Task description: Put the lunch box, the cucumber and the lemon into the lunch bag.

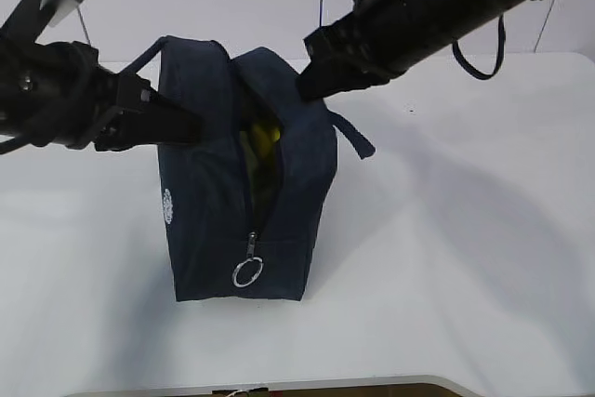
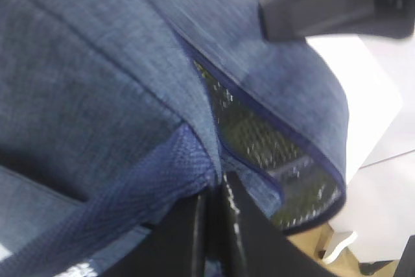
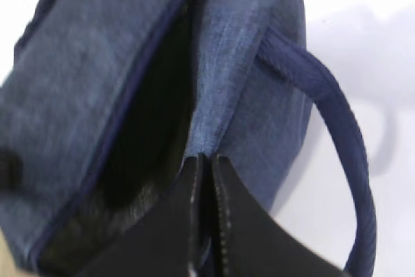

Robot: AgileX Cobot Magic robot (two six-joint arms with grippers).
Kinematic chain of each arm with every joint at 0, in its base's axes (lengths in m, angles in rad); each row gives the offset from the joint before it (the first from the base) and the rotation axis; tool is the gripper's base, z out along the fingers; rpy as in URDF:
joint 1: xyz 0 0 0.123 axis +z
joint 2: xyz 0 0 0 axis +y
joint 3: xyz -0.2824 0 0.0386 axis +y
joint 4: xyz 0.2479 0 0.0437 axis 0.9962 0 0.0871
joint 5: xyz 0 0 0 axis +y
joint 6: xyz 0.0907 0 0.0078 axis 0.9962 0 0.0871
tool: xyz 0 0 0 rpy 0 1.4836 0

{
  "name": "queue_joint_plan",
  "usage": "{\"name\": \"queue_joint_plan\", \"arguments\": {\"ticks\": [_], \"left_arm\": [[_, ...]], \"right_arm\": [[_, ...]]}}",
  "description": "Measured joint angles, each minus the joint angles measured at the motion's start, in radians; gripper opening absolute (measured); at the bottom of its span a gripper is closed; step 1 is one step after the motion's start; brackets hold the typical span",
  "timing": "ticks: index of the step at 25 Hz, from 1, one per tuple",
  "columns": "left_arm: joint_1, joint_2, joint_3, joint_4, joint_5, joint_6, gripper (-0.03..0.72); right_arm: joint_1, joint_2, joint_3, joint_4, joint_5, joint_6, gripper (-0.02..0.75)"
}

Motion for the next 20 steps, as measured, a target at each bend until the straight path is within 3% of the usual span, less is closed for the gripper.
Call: {"name": "queue_joint_plan", "arguments": {"ticks": [10,20], "left_arm": [[-0.129,0.076,-0.062,-0.03,-0.013,0.063,-0.01],[-0.142,0.12,-0.078,-0.035,-0.011,0.065,-0.01]], "right_arm": [[0.0,-0.116,0.144,0.006,-0.133,-0.023,0.008],[0.0,-0.163,0.242,0.011,-0.212,-0.025,0.008]]}}
